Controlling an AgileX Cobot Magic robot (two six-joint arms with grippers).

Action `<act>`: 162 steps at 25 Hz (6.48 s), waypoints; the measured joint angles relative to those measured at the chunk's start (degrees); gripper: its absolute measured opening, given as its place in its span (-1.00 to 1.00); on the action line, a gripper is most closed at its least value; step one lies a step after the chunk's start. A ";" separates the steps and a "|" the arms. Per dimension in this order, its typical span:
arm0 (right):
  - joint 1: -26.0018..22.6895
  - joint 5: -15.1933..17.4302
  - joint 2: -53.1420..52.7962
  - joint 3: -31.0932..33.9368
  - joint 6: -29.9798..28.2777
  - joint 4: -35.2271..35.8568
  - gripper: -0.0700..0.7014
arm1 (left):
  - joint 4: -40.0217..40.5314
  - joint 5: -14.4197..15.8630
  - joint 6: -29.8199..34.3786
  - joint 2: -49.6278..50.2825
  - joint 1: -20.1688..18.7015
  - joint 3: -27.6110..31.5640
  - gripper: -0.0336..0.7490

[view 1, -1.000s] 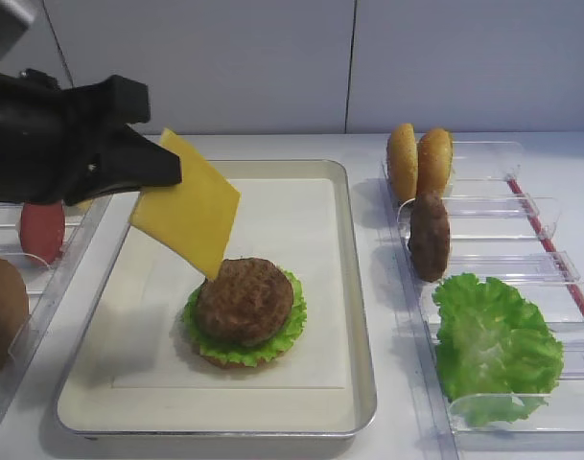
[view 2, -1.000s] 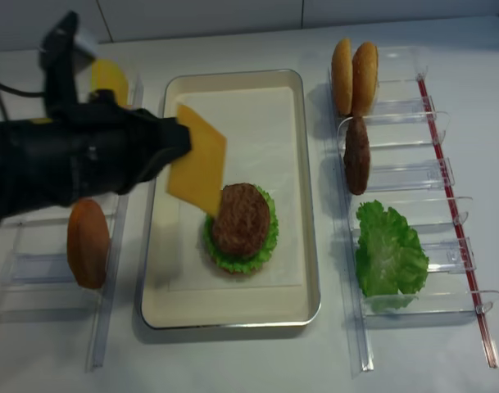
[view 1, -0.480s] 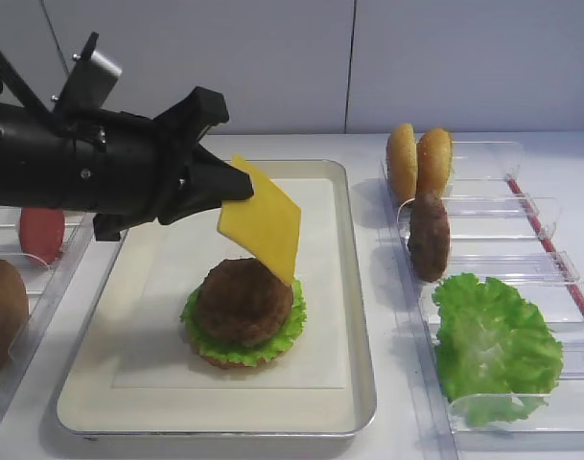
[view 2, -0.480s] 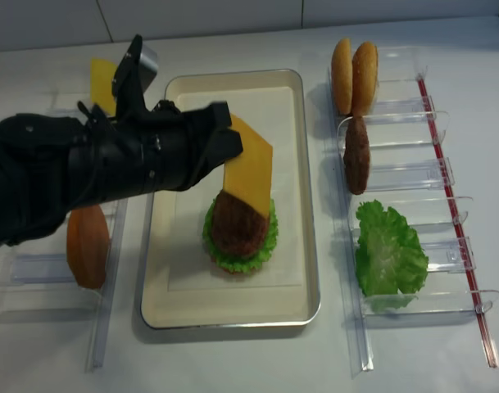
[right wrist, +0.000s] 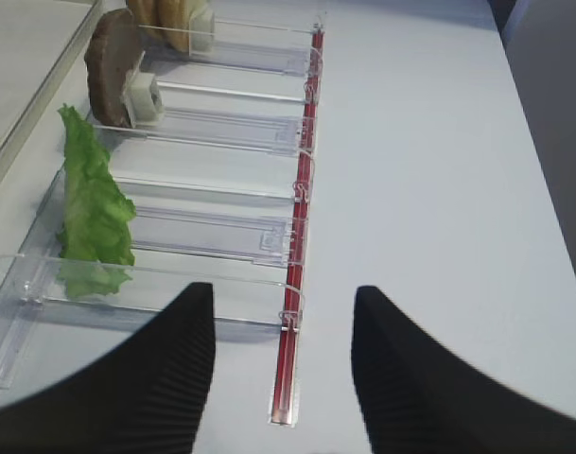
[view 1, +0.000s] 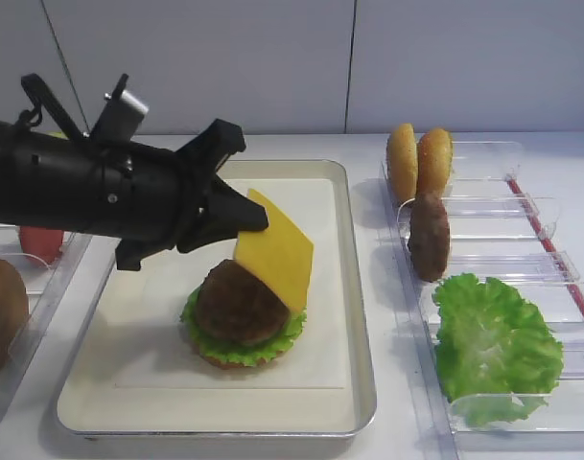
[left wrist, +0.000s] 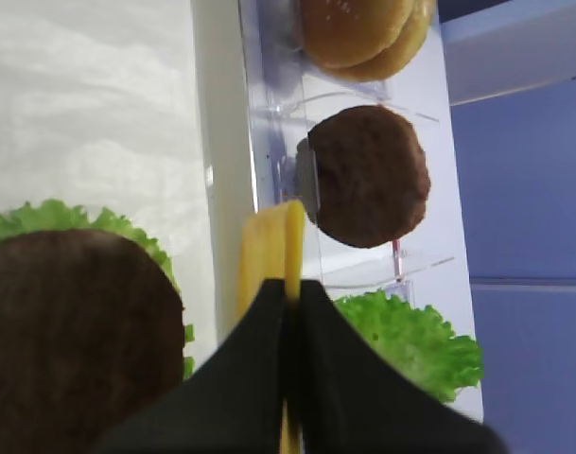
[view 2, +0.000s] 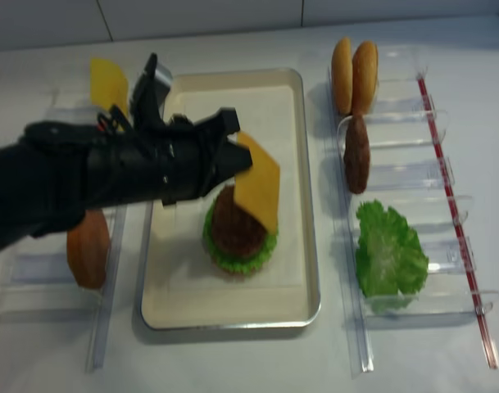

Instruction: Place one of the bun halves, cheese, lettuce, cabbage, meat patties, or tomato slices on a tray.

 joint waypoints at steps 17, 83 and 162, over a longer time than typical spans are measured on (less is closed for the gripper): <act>0.00 0.00 0.00 0.00 0.00 0.00 0.14 | 9.14 3.10 -2.73 2.45 4.02 0.00 -0.97; 0.00 0.00 0.00 0.00 0.12 0.00 0.14 | 22.31 -2.21 4.11 2.45 4.02 0.00 0.62; 0.00 0.00 0.00 0.00 0.82 -0.21 0.14 | 95.20 38.53 -43.20 -77.13 4.02 -0.21 0.26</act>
